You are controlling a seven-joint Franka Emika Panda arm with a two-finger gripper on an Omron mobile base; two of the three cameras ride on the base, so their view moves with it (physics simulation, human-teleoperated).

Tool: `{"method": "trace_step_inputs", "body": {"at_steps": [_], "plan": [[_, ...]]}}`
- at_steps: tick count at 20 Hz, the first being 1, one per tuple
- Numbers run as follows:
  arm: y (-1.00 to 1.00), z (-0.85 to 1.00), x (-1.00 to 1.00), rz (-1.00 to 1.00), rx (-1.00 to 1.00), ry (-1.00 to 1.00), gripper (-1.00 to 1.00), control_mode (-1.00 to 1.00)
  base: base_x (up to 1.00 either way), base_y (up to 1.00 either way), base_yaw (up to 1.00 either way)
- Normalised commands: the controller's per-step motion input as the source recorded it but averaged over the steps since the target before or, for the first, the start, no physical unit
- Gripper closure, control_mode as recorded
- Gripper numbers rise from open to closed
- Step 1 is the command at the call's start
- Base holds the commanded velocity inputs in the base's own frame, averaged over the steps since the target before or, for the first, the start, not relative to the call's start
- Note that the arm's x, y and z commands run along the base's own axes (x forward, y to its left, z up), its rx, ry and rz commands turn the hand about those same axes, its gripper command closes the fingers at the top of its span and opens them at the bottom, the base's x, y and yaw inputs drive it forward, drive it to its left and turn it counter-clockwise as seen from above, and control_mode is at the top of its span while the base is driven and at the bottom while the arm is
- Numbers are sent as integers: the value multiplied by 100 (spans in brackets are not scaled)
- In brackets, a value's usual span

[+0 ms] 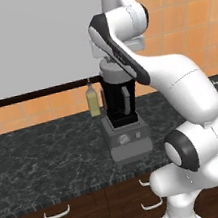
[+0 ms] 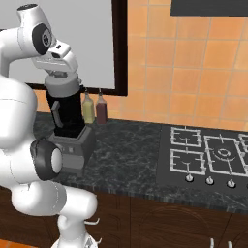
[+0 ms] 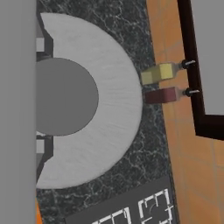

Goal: Close the lid blender by securely placing the lid on top.

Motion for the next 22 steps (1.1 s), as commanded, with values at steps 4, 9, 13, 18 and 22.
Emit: {"method": "trace_step_inputs", "body": {"at_steps": [4,9,13,18,22], "plan": [[7,-5,1,2,0,0,100,-100,0,0,0],[15,-16,5,6,0,0,100,-100,0,0,0],[6,-32,1,9,0,0,100,-100,0,0,0],[-8,-19,-1,16,8,1,100,-100,0,0,0],[-8,-4,-15,22,16,0,100,-100,0,0,0]]}}
